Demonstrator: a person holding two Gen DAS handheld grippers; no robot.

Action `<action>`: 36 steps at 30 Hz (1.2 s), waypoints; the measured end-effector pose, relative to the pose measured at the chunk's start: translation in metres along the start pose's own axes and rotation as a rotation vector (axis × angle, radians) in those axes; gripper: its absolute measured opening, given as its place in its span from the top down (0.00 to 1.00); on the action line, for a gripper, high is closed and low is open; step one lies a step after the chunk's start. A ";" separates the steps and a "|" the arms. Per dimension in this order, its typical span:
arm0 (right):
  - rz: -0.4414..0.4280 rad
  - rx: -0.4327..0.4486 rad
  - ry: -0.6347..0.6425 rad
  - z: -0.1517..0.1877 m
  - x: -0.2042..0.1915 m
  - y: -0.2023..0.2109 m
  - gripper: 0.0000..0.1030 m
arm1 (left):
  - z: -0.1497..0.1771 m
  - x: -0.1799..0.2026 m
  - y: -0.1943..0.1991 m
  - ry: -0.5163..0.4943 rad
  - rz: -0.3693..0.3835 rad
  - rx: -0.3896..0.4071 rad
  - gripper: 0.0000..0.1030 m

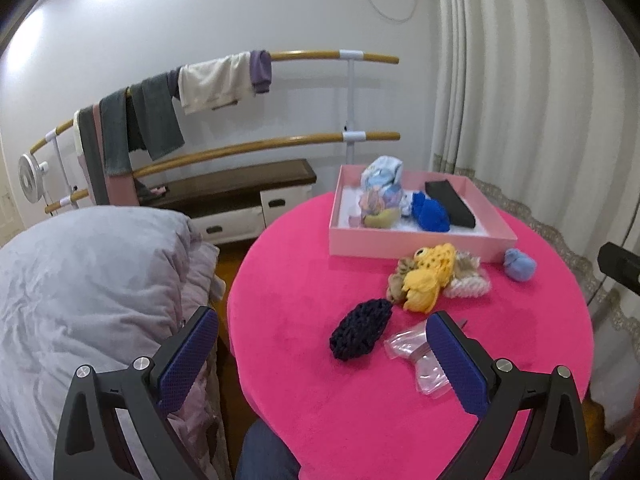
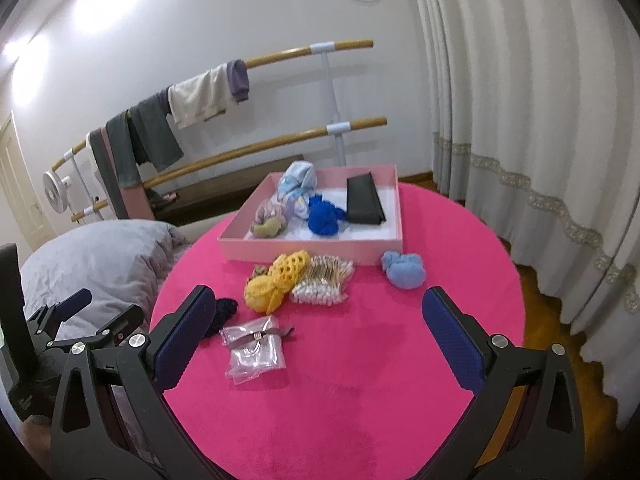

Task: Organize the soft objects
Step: 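Grasp the navy knitted scrunchie with the left tool while the right tool grasps the clear bag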

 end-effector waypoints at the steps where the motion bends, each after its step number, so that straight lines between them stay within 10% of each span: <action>1: 0.000 -0.009 0.002 0.003 -0.001 -0.004 0.00 | 0.001 -0.001 -0.005 -0.001 0.001 -0.009 0.00; 23: -0.037 -0.261 0.038 0.072 -0.011 -0.090 0.00 | 0.045 0.005 -0.151 -0.056 0.043 -0.193 0.04; 36: -0.121 -0.330 0.117 0.094 -0.045 -0.121 0.00 | 0.050 -0.011 -0.192 -0.001 0.090 -0.246 0.64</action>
Point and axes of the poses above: each gripper's, at about its wrist camera, not at the fingertips, and y roughly against the way its jaws point, x to its right, z to its underside, the point moved 7 cm from there along -y, roughly the way its jaws point, and after that the axes turned 9 degrees about x, right-handed, at the moved point
